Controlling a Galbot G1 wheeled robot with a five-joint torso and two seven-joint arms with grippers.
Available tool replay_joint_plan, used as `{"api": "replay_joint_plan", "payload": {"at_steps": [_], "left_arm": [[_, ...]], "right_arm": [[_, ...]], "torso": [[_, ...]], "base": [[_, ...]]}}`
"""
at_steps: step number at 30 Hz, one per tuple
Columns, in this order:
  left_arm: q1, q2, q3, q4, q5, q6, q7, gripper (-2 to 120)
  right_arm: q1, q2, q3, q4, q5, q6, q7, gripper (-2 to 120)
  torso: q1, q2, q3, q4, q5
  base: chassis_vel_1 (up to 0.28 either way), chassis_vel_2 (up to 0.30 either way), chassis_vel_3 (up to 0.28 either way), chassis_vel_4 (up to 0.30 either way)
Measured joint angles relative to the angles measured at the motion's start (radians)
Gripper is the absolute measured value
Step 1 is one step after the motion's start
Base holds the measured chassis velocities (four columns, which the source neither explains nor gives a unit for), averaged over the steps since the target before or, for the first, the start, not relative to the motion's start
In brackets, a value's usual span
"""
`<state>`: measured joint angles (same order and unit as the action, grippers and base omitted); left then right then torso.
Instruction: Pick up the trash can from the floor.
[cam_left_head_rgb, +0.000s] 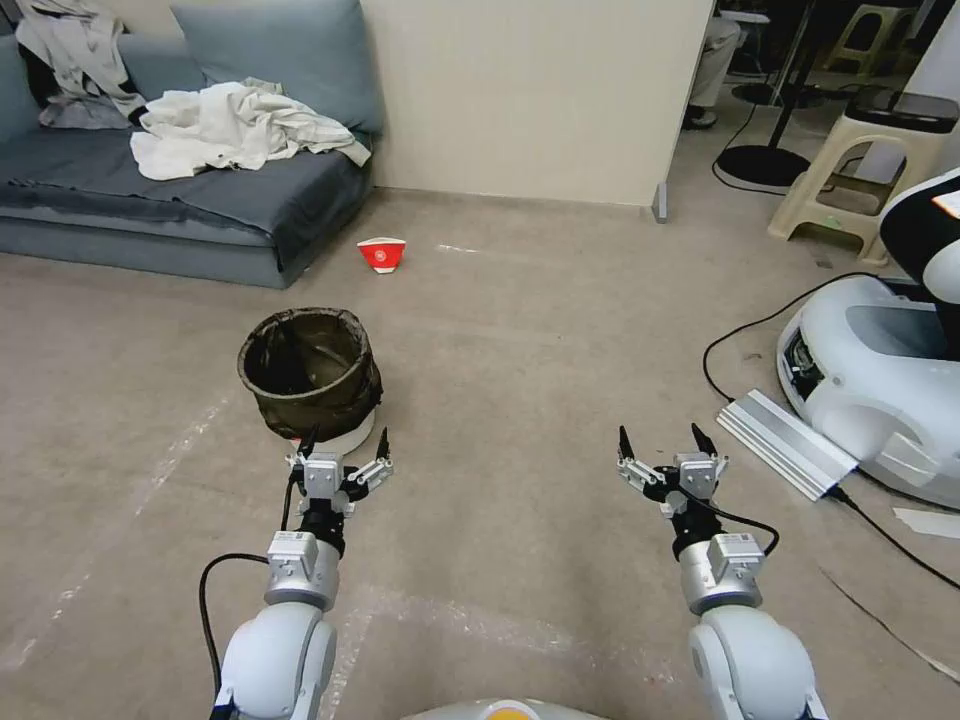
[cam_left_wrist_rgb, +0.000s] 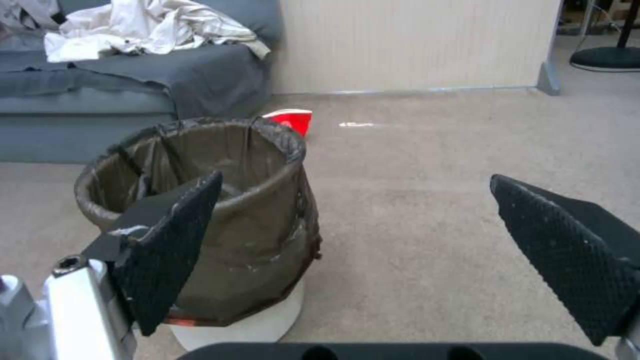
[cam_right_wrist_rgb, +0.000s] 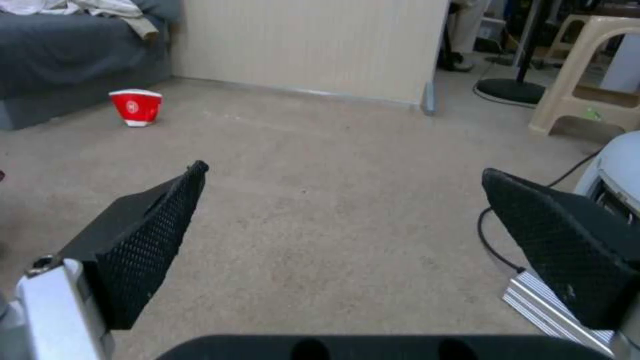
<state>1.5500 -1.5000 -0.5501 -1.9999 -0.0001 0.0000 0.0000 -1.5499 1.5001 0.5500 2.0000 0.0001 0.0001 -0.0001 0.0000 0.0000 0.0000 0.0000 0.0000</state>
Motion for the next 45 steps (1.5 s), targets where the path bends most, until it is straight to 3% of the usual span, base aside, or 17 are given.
{"api": "replay_joint_plan", "payload": {"at_steps": [18,24,25,28,30,35,45], "left_arm": [[0.008,-0.004,0.003,-0.022,-0.008,0.011,-0.001,100],[0.069,-0.043,0.046,-0.197,-0.085,0.111,-0.005,100],[0.069,-0.043,0.046,-0.197,-0.085,0.111,-0.005,100],[0.117,-0.073,0.078,-0.331,-0.145,0.189,-0.009,100],[0.134,-0.076,0.085,-0.358,-0.157,0.191,-0.013,100],[0.172,-0.061,0.071,-0.366,-0.171,0.143,-0.030,99],[0.179,-0.053,0.058,-0.347,-0.172,0.127,-0.035,99]], "right_arm": [[-0.009,0.001,0.007,0.017,0.008,-0.007,0.000,100],[-0.089,0.005,0.075,0.184,0.079,-0.077,-0.002,100],[-0.089,0.005,0.075,0.184,0.079,-0.077,-0.002,100],[-0.152,0.009,0.127,0.313,0.135,-0.131,-0.003,100],[-0.169,0.010,0.141,0.347,0.150,-0.145,-0.004,100],[-0.221,0.014,0.186,0.459,0.197,-0.191,-0.005,100],[-0.229,0.013,0.191,0.469,0.209,-0.186,-0.007,100]], "torso": [[0.000,0.000,0.000,0.0002,0.0003],[0.000,0.000,0.000,-0.0001,0.0000],[0.000,0.000,0.000,-0.0001,0.0000],[0.000,0.000,0.000,-0.0001,0.0001],[0.000,0.000,0.000,-0.0003,0.0000],[0.000,0.000,0.000,-0.0002,-0.0004],[0.000,0.000,0.000,-0.0001,0.0000]], "base": [[0.000,0.000,0.000,0.000],[0.000,0.000,0.000,0.000],[0.000,0.000,0.000,0.000],[0.000,0.000,0.000,0.000],[0.000,0.000,0.000,0.000],[0.000,0.000,0.000,0.000],[0.000,0.000,0.000,0.000]]}}
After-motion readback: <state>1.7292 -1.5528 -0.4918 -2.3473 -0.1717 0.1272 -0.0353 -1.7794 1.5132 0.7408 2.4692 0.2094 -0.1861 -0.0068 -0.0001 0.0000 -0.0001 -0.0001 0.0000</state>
